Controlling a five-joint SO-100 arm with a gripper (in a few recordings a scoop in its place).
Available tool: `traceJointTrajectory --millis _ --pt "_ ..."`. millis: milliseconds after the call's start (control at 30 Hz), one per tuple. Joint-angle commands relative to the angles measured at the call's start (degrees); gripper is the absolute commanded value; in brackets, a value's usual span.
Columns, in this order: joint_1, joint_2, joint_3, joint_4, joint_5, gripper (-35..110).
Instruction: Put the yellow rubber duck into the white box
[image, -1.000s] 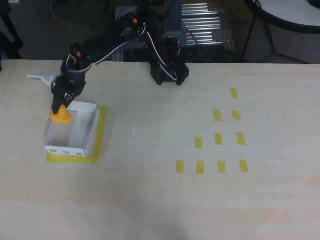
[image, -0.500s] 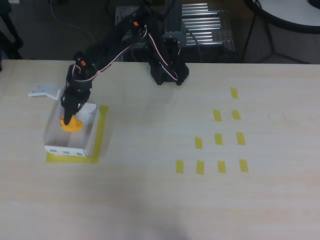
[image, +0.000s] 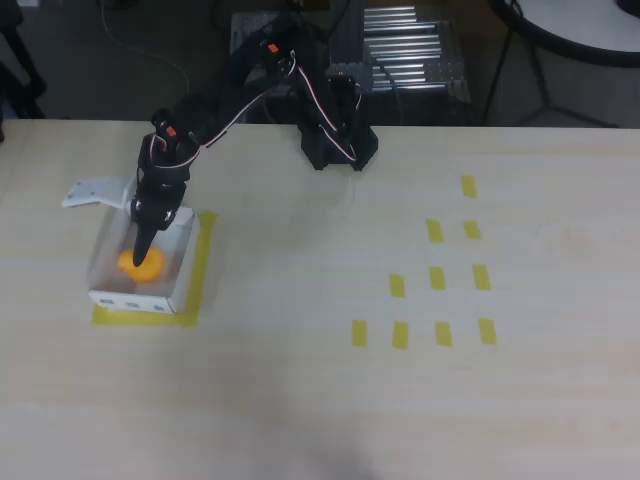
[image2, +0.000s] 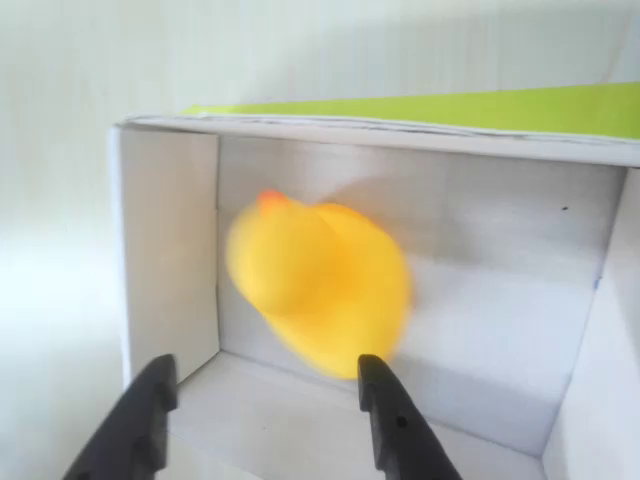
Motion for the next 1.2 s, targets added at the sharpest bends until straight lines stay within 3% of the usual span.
traceJointTrajectory --millis 0,100,167,267,367,500,633,833,1167 --pt "-0.3 3.0 -0.7 -0.4 1.1 24" --pt "-2.5 8.6 -4.8 3.3 9.1 9" --pt "-5.4 13.4 -12.7 11.3 16.4 1" --pt "-11.3 22.9 -24.0 22.7 27.5 0" --pt "-19.5 38.4 -22.9 24.3 38.5 0" --pt "-34.0 60.2 -7.4 21.3 48.3 0" --pt "-48.3 81.7 23.6 20.7 54.0 0" --pt "-53.2 107.4 70.3 9.5 60.3 0" --pt "-51.9 114.4 83.8 16.3 62.9 0"
